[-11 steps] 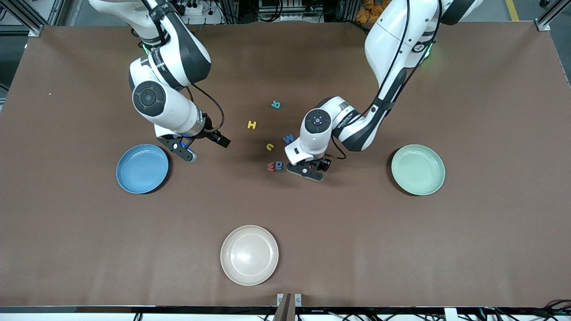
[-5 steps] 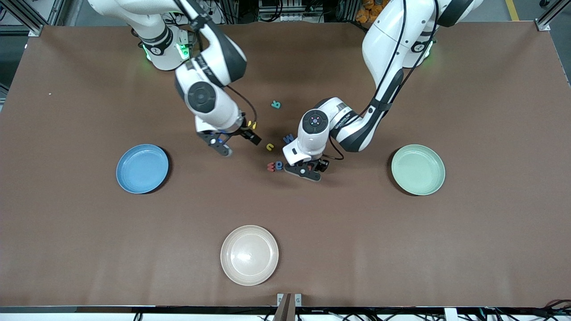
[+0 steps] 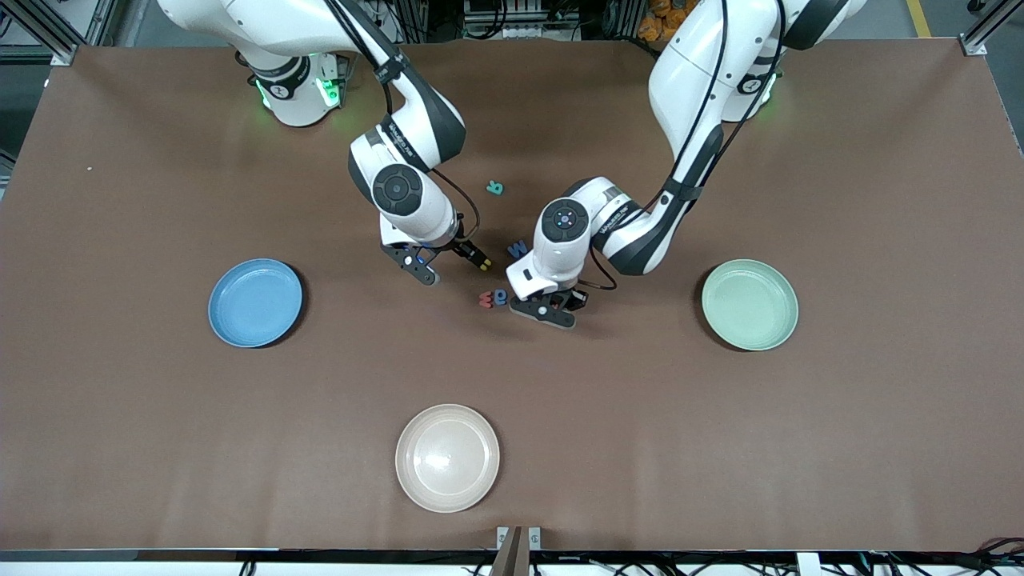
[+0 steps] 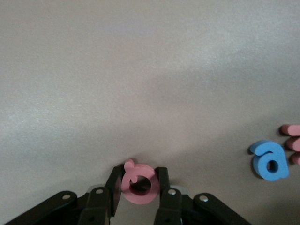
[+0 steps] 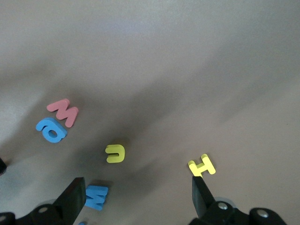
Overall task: Sort upper and lower case letters into plates
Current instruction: 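Carry the pink letter into the green plate while the right gripper reaches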
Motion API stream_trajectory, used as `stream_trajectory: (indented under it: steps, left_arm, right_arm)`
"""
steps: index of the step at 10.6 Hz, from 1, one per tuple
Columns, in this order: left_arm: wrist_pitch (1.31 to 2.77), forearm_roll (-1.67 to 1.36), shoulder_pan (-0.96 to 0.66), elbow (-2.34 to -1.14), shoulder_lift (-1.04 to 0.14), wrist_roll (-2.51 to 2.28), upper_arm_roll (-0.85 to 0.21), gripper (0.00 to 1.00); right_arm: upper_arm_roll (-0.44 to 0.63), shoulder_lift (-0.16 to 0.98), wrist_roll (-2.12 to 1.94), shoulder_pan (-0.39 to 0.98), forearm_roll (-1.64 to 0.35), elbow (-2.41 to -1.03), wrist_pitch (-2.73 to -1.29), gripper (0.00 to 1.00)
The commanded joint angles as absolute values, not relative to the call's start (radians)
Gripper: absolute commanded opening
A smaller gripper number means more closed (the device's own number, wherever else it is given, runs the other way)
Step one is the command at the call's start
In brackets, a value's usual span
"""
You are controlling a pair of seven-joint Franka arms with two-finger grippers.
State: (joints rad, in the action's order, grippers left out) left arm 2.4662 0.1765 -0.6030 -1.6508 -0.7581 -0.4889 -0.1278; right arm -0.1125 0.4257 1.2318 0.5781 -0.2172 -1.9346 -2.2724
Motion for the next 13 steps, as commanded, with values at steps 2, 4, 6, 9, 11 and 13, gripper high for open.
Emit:
stream_trajectory:
  steps: [2,4,6,9,11,13]
  left_arm:
    - [2.445,0.209,-0.568,-1.661,-0.648,-0.509,-0.083,0.0]
    - [2.431,0.207,-0.503,-1.728,-0.525,-0.491,-0.087,0.0]
    - [2.351,0.199,-0.436,-1.773,-0.425,-0.389,-0.091,0.0]
    - [2.229,0.193,-0.301,-1.845,-0.306,-0.18,-0.107,0.0]
    - [2.194,0.17,-0.209,-1.888,-0.255,-0.034,-0.121,0.0]
    - [2.183,0.166,-0.131,-1.945,-0.245,0.047,-0.121,0.0]
  right_arm:
    - [-0.109,0.431,1.244,0.586,-0.224,-1.934,-2.299,1.0]
    - [-0.109,0.457,1.252,0.6,-0.224,-1.934,-2.351,1.0]
    - [-0.109,0.483,1.252,0.613,-0.222,-1.933,-2.368,1.0]
    - [-0.109,0.532,1.252,0.62,-0.224,-1.918,-2.416,1.0]
    - [-0.109,0.587,1.253,0.633,-0.222,-1.862,-2.414,1.0]
    - [-0.109,0.601,1.279,0.634,-0.222,-1.846,-2.419,1.0]
